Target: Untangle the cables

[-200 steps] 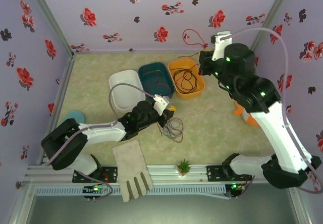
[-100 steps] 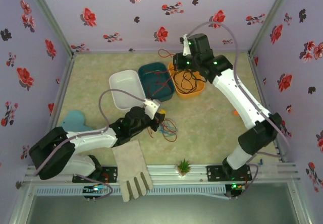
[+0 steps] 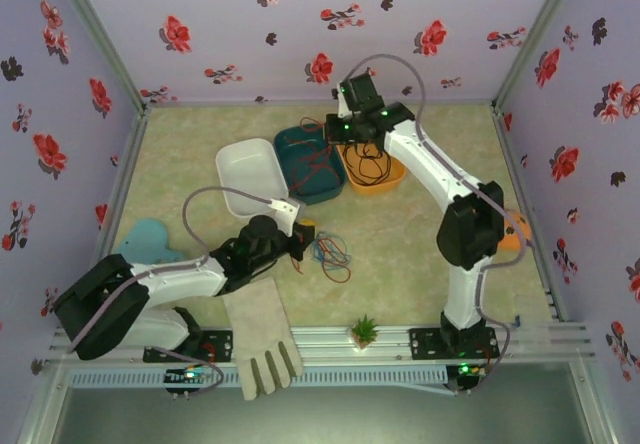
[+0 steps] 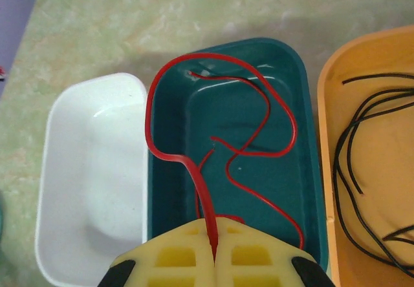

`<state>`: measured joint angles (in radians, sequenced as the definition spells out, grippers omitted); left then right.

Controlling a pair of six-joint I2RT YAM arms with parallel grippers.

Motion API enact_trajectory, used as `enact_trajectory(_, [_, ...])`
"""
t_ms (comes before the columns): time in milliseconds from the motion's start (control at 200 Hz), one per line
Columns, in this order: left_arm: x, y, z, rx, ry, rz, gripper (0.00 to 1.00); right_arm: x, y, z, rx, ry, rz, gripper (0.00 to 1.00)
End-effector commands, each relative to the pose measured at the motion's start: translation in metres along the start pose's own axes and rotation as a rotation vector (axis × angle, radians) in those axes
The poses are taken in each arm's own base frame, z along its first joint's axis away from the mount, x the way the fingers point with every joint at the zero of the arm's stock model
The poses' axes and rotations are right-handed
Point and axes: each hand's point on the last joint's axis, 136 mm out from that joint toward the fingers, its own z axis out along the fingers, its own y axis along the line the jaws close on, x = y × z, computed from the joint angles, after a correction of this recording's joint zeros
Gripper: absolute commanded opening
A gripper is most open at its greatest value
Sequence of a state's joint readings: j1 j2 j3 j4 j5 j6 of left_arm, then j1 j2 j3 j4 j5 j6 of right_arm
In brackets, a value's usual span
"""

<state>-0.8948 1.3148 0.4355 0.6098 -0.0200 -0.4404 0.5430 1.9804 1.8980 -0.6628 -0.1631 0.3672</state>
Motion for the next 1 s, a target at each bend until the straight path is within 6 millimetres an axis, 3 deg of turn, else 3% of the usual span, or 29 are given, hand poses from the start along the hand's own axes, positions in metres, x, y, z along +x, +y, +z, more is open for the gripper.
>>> enact_trajectory(0, [0.002,0.010,0.002,-0.026,-0.019,-0.056,0.00,0.009,-0.002,0.015,0.042,0.053,-0.027,0.00])
enact_trajectory(185, [0.003,0.011,0.003,-0.028,-0.017,-0.055,0.00,0.035,-0.017,0.050,0.160,0.146,-0.056,0.00])
enact_trajectory(470, [0.001,0.010,0.003,-0.029,-0.019,-0.049,0.00,0.058,-0.035,0.083,0.241,0.216,-0.064,0.00])
enact_trajectory(850, [0.000,0.009,0.007,-0.027,-0.013,-0.053,0.00,0.074,-0.049,0.110,0.287,0.277,-0.096,0.01])
enact_trajectory(995, [-0.002,0.006,0.008,-0.017,-0.005,-0.041,0.00,0.068,-0.040,0.102,0.273,0.267,-0.114,0.06])
